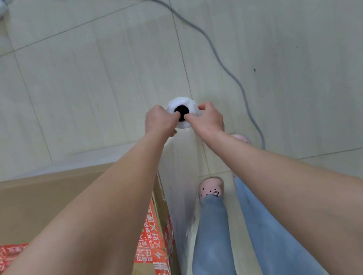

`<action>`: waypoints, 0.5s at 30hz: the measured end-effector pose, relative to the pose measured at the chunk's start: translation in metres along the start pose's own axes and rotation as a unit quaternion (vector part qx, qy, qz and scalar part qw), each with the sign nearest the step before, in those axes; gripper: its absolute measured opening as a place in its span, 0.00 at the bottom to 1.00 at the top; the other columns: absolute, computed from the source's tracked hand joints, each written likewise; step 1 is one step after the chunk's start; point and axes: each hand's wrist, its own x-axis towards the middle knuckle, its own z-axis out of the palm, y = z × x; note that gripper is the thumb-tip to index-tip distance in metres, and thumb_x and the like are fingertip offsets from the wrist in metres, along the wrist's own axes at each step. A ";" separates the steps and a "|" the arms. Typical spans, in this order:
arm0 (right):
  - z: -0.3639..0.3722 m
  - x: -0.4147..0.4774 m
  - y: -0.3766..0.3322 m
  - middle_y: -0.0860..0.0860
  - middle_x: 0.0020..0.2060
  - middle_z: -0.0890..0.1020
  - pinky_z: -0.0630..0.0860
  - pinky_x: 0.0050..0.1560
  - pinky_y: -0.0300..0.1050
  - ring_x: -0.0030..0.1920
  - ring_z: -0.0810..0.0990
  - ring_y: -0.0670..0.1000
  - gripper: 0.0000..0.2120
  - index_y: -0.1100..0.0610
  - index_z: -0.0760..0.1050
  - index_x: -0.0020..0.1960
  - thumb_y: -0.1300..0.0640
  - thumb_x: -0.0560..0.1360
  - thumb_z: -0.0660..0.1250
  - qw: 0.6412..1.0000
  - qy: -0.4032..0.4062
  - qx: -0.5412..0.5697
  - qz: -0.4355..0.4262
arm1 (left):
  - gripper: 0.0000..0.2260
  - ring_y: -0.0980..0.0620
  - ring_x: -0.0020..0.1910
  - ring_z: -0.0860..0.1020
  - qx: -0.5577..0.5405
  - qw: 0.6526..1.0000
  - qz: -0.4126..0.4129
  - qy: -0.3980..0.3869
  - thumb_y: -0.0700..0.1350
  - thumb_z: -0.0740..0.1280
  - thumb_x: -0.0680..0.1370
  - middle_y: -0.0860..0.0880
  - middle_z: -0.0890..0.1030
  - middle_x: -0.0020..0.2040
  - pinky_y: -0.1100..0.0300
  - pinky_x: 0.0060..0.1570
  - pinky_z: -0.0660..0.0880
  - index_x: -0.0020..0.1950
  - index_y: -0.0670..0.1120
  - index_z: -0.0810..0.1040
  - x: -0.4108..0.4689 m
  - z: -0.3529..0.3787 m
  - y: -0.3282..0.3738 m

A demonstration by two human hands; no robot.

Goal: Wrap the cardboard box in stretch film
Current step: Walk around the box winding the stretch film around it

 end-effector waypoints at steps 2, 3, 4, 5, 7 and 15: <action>0.005 0.004 -0.006 0.49 0.47 0.76 0.73 0.47 0.44 0.47 0.77 0.52 0.17 0.54 0.70 0.59 0.52 0.72 0.68 1.000 -0.011 0.007 0.005 | 0.10 0.43 0.35 0.84 0.016 1.000 -0.006 -0.017 0.45 0.67 0.72 0.41 0.83 0.36 0.50 0.45 0.82 0.45 0.38 0.77 0.006 -0.007 -0.001; 0.008 0.005 -0.008 0.50 0.49 0.77 0.74 0.48 0.45 0.48 0.78 0.53 0.17 0.54 0.70 0.59 0.53 0.72 0.68 1.000 -0.012 0.010 0.008 | 0.09 0.42 0.38 0.84 0.036 0.999 0.003 -0.024 0.45 0.67 0.72 0.41 0.83 0.37 0.50 0.46 0.82 0.44 0.38 0.77 0.008 -0.010 -0.001; 0.010 0.006 -0.010 0.51 0.51 0.77 0.75 0.49 0.46 0.49 0.78 0.54 0.17 0.54 0.69 0.59 0.54 0.72 0.68 1.000 -0.013 0.013 0.013 | 0.08 0.42 0.40 0.84 0.065 0.997 0.021 -0.025 0.45 0.66 0.72 0.42 0.82 0.39 0.51 0.46 0.81 0.44 0.40 0.77 0.010 -0.012 -0.001; 0.013 0.008 -0.011 0.52 0.52 0.78 0.75 0.48 0.46 0.48 0.78 0.54 0.17 0.54 0.69 0.59 0.55 0.72 0.68 1.000 -0.014 0.013 0.016 | 0.08 0.42 0.42 0.83 0.093 0.995 0.044 -0.019 0.44 0.67 0.71 0.43 0.81 0.41 0.52 0.46 0.80 0.46 0.41 0.77 0.013 -0.013 0.000; 0.015 0.009 -0.011 0.52 0.52 0.78 0.72 0.44 0.44 0.46 0.76 0.54 0.17 0.54 0.69 0.58 0.57 0.71 0.67 1.000 -0.016 -0.001 0.016 | 0.09 0.43 0.43 0.81 0.135 0.987 0.085 -0.008 0.43 0.66 0.71 0.46 0.80 0.44 0.53 0.45 0.79 0.50 0.44 0.78 0.016 -0.013 0.003; 0.017 0.015 -0.025 0.50 0.49 0.80 0.71 0.44 0.43 0.46 0.78 0.53 0.13 0.51 0.73 0.54 0.56 0.70 0.66 0.997 -0.008 -0.075 -0.027 | 0.03 0.42 0.41 0.82 0.180 0.979 0.093 -0.002 0.39 0.63 0.71 0.43 0.79 0.36 0.53 0.39 0.78 0.40 0.41 0.74 0.024 -0.021 0.007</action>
